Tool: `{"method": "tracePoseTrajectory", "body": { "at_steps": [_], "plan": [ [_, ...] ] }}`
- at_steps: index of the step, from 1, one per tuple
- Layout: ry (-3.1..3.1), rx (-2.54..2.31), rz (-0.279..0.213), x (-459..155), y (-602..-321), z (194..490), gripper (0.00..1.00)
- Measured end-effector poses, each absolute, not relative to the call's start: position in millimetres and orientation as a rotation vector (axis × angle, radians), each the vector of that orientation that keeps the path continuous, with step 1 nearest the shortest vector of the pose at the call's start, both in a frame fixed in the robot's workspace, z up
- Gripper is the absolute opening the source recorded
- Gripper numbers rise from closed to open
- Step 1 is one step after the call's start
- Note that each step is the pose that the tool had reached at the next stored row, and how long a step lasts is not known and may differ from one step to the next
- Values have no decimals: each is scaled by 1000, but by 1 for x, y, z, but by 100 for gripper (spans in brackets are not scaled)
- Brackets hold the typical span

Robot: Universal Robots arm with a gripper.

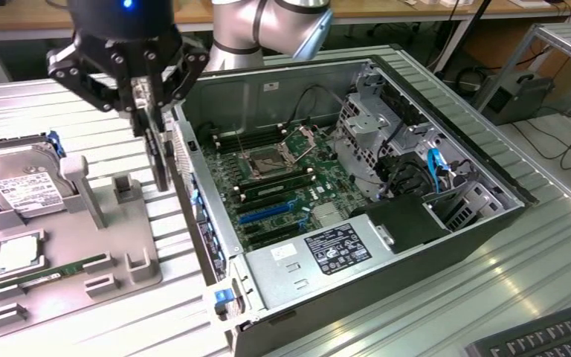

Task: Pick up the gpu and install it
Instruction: 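Pick up the gpu and move the gpu toward the slot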

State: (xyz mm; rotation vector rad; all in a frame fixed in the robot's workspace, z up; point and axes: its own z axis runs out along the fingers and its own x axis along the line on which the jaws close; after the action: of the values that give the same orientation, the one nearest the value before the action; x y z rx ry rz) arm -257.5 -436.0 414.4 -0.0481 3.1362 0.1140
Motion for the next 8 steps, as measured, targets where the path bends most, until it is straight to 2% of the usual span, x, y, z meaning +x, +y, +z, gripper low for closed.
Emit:
{"method": "tracePoseTrajectory", "body": {
  "at_steps": [4,8],
  "plan": [
    [3139,-48,123,-237,-440,435,26],
    [3140,-48,137,-211,-440,442,26]
  ]
}}
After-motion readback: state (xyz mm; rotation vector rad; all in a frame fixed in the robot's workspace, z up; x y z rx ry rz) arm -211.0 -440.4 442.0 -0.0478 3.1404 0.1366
